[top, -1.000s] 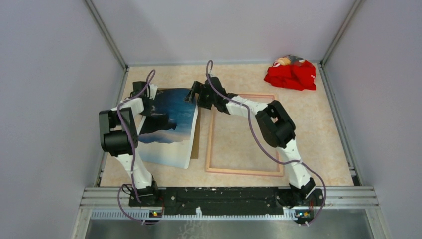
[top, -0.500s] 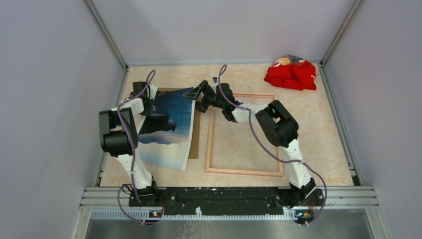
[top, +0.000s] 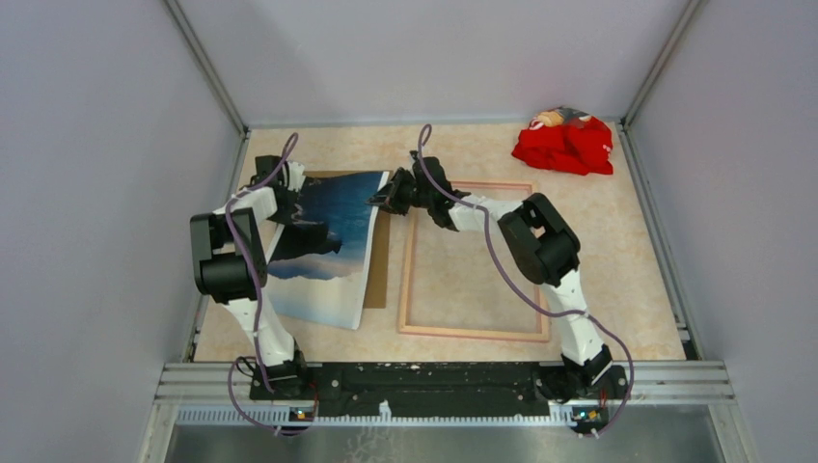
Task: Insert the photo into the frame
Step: Pick up the photo at the center of the board, then turn over the photo from the photo frame.
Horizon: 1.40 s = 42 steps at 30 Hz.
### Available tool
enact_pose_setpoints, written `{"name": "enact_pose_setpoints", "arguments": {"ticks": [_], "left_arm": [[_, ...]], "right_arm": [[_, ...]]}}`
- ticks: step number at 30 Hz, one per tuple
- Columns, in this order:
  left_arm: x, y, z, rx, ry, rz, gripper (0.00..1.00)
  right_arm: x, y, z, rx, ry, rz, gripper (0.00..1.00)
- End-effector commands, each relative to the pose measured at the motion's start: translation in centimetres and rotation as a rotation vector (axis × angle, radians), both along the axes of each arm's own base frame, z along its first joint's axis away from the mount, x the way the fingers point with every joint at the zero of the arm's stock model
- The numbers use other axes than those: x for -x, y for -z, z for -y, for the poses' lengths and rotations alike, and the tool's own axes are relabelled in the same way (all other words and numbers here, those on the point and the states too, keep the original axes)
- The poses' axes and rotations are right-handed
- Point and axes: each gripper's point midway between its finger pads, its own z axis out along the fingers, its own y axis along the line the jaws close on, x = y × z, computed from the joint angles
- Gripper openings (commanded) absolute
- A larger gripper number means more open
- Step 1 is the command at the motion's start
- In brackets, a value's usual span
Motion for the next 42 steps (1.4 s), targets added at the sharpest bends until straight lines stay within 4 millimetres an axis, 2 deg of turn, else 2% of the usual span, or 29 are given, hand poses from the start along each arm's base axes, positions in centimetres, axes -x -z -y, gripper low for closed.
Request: {"name": "enact_pose_setpoints", "arguments": {"ticks": [1,3,6,10,14,19,20,21,24,27,30,32,34,37,40,42], "left_arm": [[2.6,0.3,2.2,0.139,0.016,-0.110,0.40],[2.4,-1.1,2.0,0.138,0.016,-0.096,0.50],[2.2,-3.2,1.4,0.134,0.014,-0.066,0.60],[2.1,-5.5,0.8,0.128,0.001,-0.032,0.69],[2.3,-6.9,0.2,0.107,-0.001,-0.006,0.74],[3.2,-6.6,0.6,0.116,0.006,-0.018,0.76],[3.3,-6.5,0.6,0.119,0.003,-0.017,0.76],[3.4,-6.4,0.7,0.119,0.004,-0.016,0.76],[3.6,-6.2,1.4,0.154,0.013,-0.010,0.77],[3.7,-6.1,1.8,0.174,0.014,-0.008,0.77],[3.9,-5.8,2.0,0.184,0.016,-0.015,0.77],[4.1,-5.6,2.0,0.179,0.019,-0.016,0.77],[4.3,-5.5,1.9,0.171,0.022,-0.014,0.77],[4.7,-5.3,1.9,0.167,0.025,-0.016,0.77],[4.9,-5.2,1.9,0.165,0.027,-0.013,0.77],[5.0,-5.1,2.1,0.172,0.024,-0.015,0.77]], "right_arm": [[-0.6,-6.6,-0.8,0.006,-0.032,0.153,0.00],[-0.2,-9.8,-0.4,0.007,-0.043,0.219,0.00],[0.6,-14.7,1.3,0.055,-0.049,0.323,0.00],[2.9,-20.5,5.5,0.199,-0.058,0.460,0.00],[6.2,-23.6,12.8,0.364,-0.012,0.496,0.00],[11.8,-28.0,24.3,0.571,0.121,0.560,0.00],[13.6,-29.2,27.2,0.632,0.177,0.578,0.00],[14.8,-30.2,29.4,0.675,0.215,0.593,0.00],[17.7,-32.6,34.3,0.772,0.315,0.605,0.00],[19.0,-33.1,36.9,0.848,0.357,0.581,0.00],[18.9,-32.9,37.4,0.891,0.353,0.559,0.00],[18.2,-32.5,36.0,0.879,0.309,0.549,0.00],[17.2,-31.2,34.1,0.884,0.240,0.522,0.00],[16.1,-27.8,30.4,0.981,0.127,0.491,0.00],[15.0,-22.2,26.4,1.137,-0.005,0.430,0.00],[14.3,-18.9,24.2,1.177,-0.064,0.397,0.00]]}}
